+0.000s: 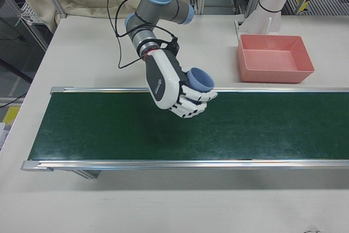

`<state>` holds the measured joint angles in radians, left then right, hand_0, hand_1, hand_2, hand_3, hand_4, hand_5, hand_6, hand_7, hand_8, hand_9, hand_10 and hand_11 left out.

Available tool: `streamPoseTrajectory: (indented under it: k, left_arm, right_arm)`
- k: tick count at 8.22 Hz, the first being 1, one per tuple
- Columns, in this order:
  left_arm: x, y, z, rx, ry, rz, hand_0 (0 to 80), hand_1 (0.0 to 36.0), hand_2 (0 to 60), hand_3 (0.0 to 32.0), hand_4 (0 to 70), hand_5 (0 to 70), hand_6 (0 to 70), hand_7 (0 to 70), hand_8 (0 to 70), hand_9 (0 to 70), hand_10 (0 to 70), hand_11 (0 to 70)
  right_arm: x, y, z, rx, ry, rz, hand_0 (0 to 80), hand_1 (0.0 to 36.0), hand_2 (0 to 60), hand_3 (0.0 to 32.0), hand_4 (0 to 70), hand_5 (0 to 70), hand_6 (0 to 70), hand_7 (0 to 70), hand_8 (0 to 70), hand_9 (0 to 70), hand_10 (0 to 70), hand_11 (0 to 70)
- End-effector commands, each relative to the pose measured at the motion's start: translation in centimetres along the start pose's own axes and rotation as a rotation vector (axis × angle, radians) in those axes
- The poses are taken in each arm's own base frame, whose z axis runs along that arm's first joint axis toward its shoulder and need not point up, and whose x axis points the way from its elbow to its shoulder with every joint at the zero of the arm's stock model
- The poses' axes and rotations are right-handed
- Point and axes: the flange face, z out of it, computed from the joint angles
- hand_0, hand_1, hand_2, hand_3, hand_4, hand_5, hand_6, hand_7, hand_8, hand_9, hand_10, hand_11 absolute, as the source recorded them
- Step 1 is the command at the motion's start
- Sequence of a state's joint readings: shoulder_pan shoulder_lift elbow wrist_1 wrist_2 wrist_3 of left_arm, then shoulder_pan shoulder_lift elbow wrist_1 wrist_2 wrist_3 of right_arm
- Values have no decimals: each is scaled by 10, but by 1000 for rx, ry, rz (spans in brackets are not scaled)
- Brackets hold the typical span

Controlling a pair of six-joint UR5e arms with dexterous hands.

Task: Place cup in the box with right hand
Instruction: 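Lift the cup off the belt and carry it toward the pink box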

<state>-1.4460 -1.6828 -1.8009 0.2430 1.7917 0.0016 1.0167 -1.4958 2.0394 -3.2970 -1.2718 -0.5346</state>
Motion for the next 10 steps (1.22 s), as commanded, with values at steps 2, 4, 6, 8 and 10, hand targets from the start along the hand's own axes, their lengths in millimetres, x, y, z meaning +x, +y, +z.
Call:
streamPoseTrajectory:
  k: [2, 4, 6, 8, 10]
  left_arm:
    - [0, 0, 0, -1, 1, 0, 0, 0, 0, 0, 0, 0, 0, 0, 0, 0, 0, 0]
    - [0, 1, 0, -1, 1, 0, 0, 0, 0, 0, 0, 0, 0, 0, 0, 0, 0, 0]
    - [0, 0, 0, -1, 2, 0, 0, 0, 0, 0, 0, 0, 0, 0, 0, 0, 0, 0]
    - [0, 0, 0, 1, 1, 0, 0, 0, 0, 0, 0, 0, 0, 0, 0, 0, 0, 0]
    - [0, 0, 0, -1, 1, 0, 0, 0, 0, 0, 0, 0, 0, 0, 0, 0, 0, 0]
  right_arm:
    - [57, 209, -6, -288, 142, 181, 775, 360, 600, 0, 700, 250, 472, 700, 700, 700, 655, 700]
    - [107, 280, -51, -369, 224, 195, 669, 360, 600, 0, 700, 212, 421, 700, 700, 700, 596, 700]
    - [170, 323, -96, -397, 329, 200, 646, 360, 600, 0, 700, 201, 404, 700, 700, 700, 581, 700]
    - [213, 331, -124, -400, 398, 127, 590, 334, 600, 0, 700, 187, 386, 700, 700, 700, 579, 700]
    - [243, 316, -127, -374, 444, 84, 523, 171, 325, 0, 555, 137, 302, 700, 581, 700, 488, 693]
